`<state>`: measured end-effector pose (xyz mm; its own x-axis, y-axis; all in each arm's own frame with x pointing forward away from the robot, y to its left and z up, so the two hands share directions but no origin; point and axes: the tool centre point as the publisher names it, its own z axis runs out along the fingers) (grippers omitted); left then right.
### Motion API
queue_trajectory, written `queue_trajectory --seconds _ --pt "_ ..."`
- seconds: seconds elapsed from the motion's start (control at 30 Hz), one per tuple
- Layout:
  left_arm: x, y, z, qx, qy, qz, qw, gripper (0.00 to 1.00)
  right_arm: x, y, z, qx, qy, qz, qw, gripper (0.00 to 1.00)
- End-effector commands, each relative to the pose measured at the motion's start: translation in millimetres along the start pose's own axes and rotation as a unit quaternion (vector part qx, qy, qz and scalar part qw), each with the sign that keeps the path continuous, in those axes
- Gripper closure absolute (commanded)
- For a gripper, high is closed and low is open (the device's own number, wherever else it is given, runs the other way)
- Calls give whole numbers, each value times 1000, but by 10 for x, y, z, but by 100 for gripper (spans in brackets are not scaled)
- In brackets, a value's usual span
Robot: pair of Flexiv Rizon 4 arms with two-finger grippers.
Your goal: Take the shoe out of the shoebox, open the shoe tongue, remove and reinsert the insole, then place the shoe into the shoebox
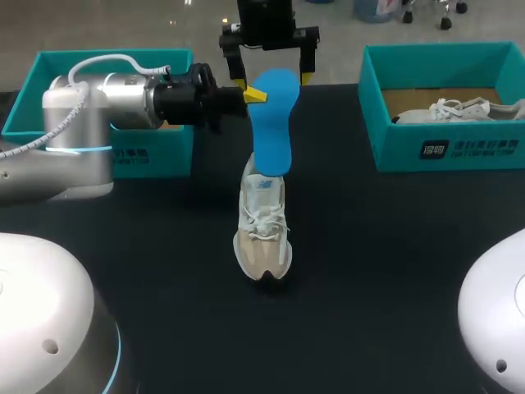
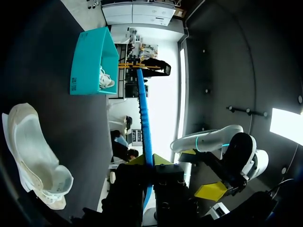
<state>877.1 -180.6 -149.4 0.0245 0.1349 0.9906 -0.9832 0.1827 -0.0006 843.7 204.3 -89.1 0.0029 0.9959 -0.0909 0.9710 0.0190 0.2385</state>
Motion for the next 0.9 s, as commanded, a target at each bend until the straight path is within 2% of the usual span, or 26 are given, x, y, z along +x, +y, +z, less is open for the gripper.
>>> queue_trajectory --seconds 0.03,0.6,0.67,0.73,0.8,0.9 --pt "-10 -15 17 -3 0 0 1000 100 3 4 -2 1 0 0 1000 0" --pt "-35 -31 22 0 1 -1 1000 100 3 4 -2 1 0 0 1000 0" --pt "-41 -30 16 0 1 -2 1000 100 -13 -11 8 12 18 2 1000 0" --pt "-45 -30 11 0 0 -2 1000 100 -39 -16 21 27 67 11 997 0" --pt "-46 -30 8 0 0 -3 1000 100 -65 -22 17 27 100 8 995 0" --pt "-45 -31 4 0 0 -2 1000 100 -126 -15 28 7 117 0 993 0"
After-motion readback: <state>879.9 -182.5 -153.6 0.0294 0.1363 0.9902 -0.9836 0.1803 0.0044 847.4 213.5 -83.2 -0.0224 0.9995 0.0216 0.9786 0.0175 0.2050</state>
